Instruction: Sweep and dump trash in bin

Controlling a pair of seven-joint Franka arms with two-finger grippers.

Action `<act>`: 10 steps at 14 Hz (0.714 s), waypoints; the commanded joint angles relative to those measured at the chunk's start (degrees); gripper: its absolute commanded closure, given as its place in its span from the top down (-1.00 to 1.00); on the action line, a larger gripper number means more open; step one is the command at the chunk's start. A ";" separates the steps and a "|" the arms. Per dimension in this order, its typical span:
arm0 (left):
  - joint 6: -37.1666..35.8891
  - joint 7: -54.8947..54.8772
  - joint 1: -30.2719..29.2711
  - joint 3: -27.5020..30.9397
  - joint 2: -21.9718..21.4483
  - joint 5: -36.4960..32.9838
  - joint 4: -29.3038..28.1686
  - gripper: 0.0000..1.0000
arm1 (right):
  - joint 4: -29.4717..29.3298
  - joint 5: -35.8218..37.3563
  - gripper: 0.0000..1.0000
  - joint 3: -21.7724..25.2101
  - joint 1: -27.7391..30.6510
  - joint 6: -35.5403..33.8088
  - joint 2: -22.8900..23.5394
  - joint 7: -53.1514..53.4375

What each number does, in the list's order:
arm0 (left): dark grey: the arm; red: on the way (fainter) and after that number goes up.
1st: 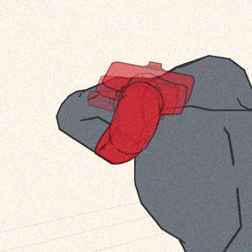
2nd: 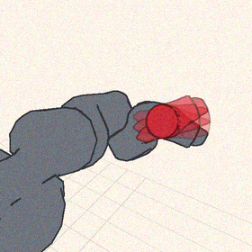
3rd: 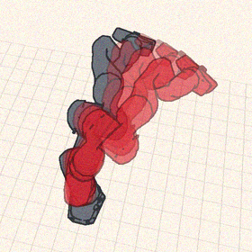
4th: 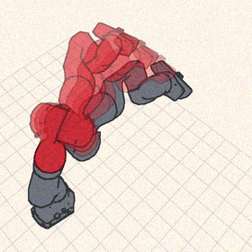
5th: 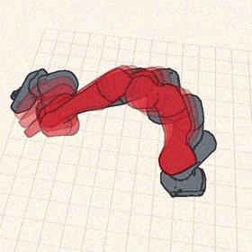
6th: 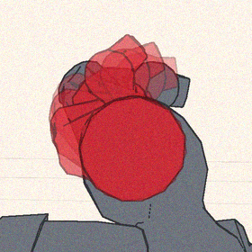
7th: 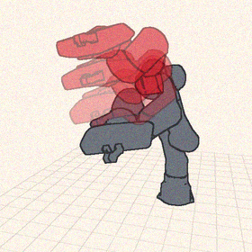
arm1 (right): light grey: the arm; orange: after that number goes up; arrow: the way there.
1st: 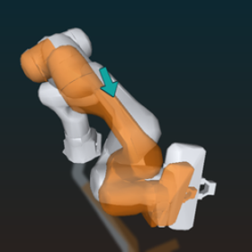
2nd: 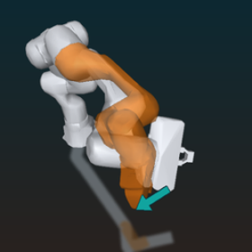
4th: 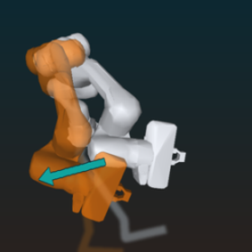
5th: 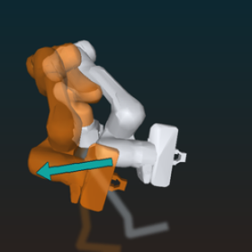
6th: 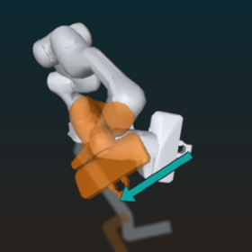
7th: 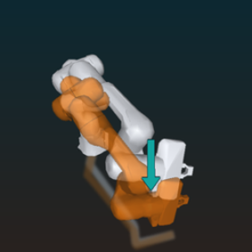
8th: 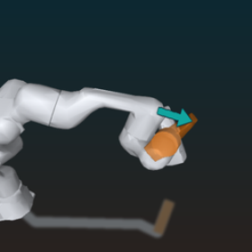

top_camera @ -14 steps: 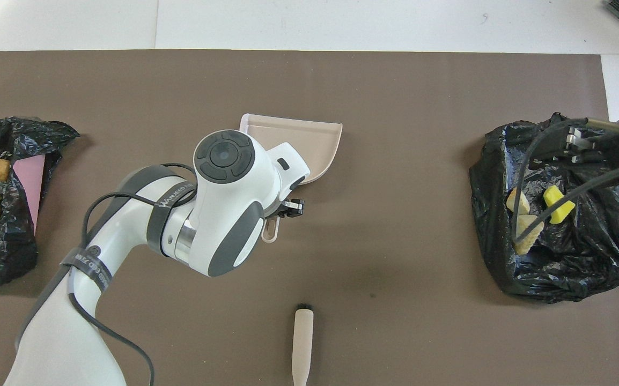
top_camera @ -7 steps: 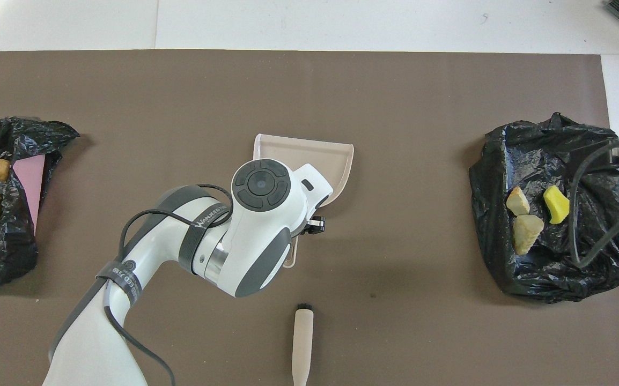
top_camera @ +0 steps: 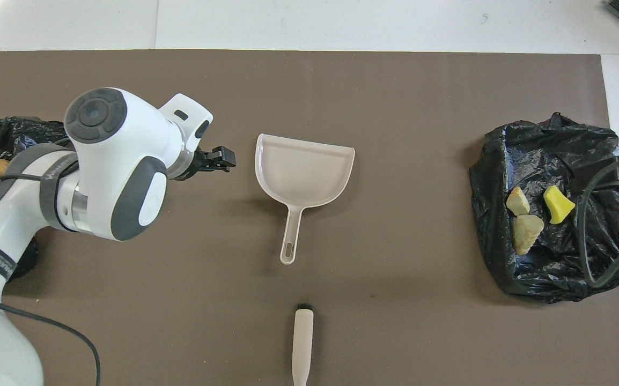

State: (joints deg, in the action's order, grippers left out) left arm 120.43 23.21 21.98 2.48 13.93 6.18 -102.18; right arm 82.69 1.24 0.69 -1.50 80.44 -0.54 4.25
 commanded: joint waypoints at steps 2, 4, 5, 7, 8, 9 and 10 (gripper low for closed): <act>-0.72 -6.66 -7.19 -0.54 -2.58 -1.00 1.81 1.00 | 0.37 -0.98 1.00 2.74 -2.28 -0.63 -0.69 -1.44; -2.21 -12.99 -10.97 -0.54 -4.60 -0.82 1.89 1.00 | 0.37 -0.98 1.00 2.74 -2.28 -0.63 -0.69 -1.44; -3.27 -14.67 -12.64 -0.54 -5.22 -0.65 2.24 1.00 | 0.37 -0.98 1.00 2.65 -2.37 -0.63 -0.69 -1.44; -5.90 -17.31 -14.58 -0.37 -5.49 -0.65 3.90 1.00 | 0.46 -0.98 1.00 2.47 -2.37 -0.54 -0.69 -1.35; -7.65 -19.24 -15.98 -0.37 -5.49 -0.47 4.96 1.00 | 0.46 -0.98 1.00 2.39 -2.37 -0.63 -0.69 -1.35; -9.24 -21.08 -17.04 -0.37 -5.49 -0.47 5.93 1.00 | 0.46 -0.98 1.00 2.39 -2.37 -0.46 -0.78 -1.18; -10.82 -23.10 -18.36 -0.37 -5.49 -0.47 6.81 1.00 | 0.46 -0.98 1.00 2.30 -2.37 -0.20 -0.69 -1.00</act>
State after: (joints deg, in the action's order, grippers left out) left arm 113.15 3.36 5.79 2.61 8.36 5.89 -97.51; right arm 82.69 1.20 2.81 -3.90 80.44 -0.54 4.25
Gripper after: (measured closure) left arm 0.000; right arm 0.000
